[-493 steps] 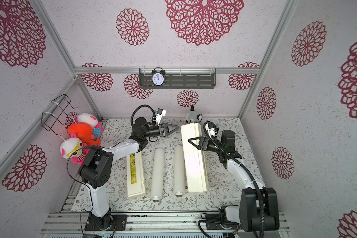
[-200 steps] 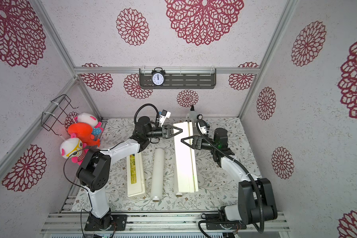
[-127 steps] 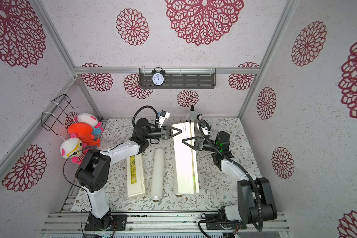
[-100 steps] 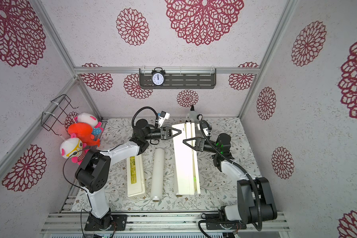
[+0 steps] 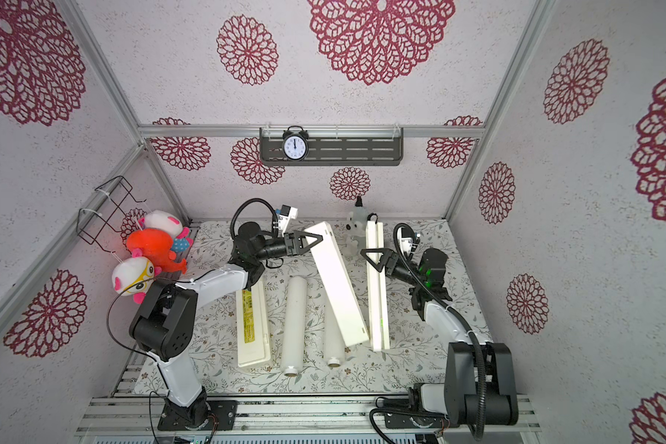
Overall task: Put plastic wrap rolls into dispensers
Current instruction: Open the lid of the plastic wrap cutting box, then place the lid at the center of the board.
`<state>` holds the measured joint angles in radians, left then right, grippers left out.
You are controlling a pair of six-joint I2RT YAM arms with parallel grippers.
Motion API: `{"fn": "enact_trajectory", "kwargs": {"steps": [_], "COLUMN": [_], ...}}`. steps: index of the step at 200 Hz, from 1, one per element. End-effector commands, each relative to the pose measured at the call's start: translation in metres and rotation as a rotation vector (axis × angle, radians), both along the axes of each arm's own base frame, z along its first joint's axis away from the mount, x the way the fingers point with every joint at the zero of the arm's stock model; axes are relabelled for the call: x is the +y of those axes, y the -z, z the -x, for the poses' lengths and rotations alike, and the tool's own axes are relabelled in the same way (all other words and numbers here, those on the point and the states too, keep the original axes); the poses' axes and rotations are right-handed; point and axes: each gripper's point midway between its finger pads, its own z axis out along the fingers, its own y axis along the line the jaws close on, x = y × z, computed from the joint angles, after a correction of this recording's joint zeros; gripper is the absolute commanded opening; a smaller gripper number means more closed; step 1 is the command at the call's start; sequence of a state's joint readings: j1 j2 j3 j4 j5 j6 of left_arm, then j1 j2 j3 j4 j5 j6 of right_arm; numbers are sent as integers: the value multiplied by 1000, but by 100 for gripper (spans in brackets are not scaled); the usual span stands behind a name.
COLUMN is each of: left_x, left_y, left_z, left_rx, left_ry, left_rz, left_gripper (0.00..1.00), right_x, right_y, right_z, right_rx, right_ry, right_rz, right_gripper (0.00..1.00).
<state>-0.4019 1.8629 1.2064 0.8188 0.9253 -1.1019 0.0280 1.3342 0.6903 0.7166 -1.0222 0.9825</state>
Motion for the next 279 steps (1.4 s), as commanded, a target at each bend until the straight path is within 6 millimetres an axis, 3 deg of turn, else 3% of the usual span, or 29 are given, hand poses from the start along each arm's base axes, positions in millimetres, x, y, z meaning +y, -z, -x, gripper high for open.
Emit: {"fn": "enact_trajectory", "kwargs": {"steps": [1,18,33,67,99,128,193,225,251,279], "left_x": [6,8,11,17,22,24,28,29,25,23], "left_y": [-33,-32,-31,-21,-14,-5,4,10,12,11], "left_z": [0,-3,-4,-9,-16,-22,-29,-31,-29,-26], "left_rx": [-97,-90,-83,-58,-30,2,36,57,62,56], "left_ry": [-38,-45,-46,-77,-95,-97,-110,-124,-122,-130], "left_rz": [51,43,36,-40,-79,-88,-99,-112,-118,-129], "left_gripper": [80,81,81,82,82,82,82,82,83,84], "right_x": [1,-12,-33,-89,-136,-165,-179,-173,-162,-165], "right_y": [-12,11,33,63,103,141,205,224,238,237], "right_z": [-1,-13,-20,-24,-25,-31,-49,-56,-58,-59], "right_rx": [-7,45,95,159,243,329,411,426,468,498], "right_ry": [10,126,243,450,553,572,483,417,365,372], "right_rz": [-31,132,322,665,981,1174,1335,1325,1268,1268], "right_gripper": [73,73,74,75,76,76,79,84,96,98]}}
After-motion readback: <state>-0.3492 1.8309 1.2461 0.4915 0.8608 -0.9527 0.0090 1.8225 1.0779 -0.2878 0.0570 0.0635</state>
